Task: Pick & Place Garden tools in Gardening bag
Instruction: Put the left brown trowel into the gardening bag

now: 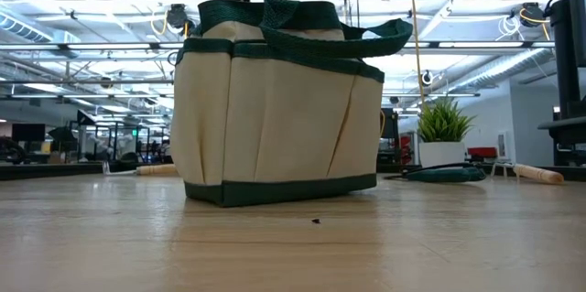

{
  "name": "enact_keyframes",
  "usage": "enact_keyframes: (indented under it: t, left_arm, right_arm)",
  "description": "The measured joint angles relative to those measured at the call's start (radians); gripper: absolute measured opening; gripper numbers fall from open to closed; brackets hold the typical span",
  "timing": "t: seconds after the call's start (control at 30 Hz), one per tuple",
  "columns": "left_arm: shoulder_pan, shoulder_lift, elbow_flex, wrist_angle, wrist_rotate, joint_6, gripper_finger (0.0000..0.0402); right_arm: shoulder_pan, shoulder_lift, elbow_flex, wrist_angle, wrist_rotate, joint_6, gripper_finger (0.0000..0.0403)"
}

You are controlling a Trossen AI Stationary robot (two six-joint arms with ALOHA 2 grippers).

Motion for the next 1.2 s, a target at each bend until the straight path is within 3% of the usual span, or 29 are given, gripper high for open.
enact_keyframes:
  t: [0.1,0.23,0.53,0.87,1.03,1.2]
  left_arm:
    - [-0.003,-0.002,0.0,0.004,-0.023,0.064,0.0165]
    - [-0.008,-0.002,0.0,0.066,-0.027,0.16,0.0165]
    - [-0.06,0.008,0.0,0.191,-0.091,0.407,0.0166]
    - [-0.115,0.009,0.0,0.274,-0.19,0.626,0.0166]
    - [-0.114,0.029,0.0,0.298,-0.211,0.637,0.0166]
    - [-0.104,0.063,0.0,0.32,-0.211,0.631,0.0179]
  right_arm:
    - [-0.011,-0.058,0.0,-0.102,-0.092,0.118,0.006]
    - [-0.042,-0.12,0.0,-0.164,-0.306,0.3,0.006]
    - [-0.153,-0.148,0.0,-0.147,-0.759,0.632,0.006]
    - [-0.2,-0.132,0.0,-0.042,-0.884,0.729,0.006]
    - [-0.199,-0.084,0.001,0.089,-0.935,0.774,0.006]
    - [-0.199,-0.039,0.001,0.114,-0.936,0.786,0.006]
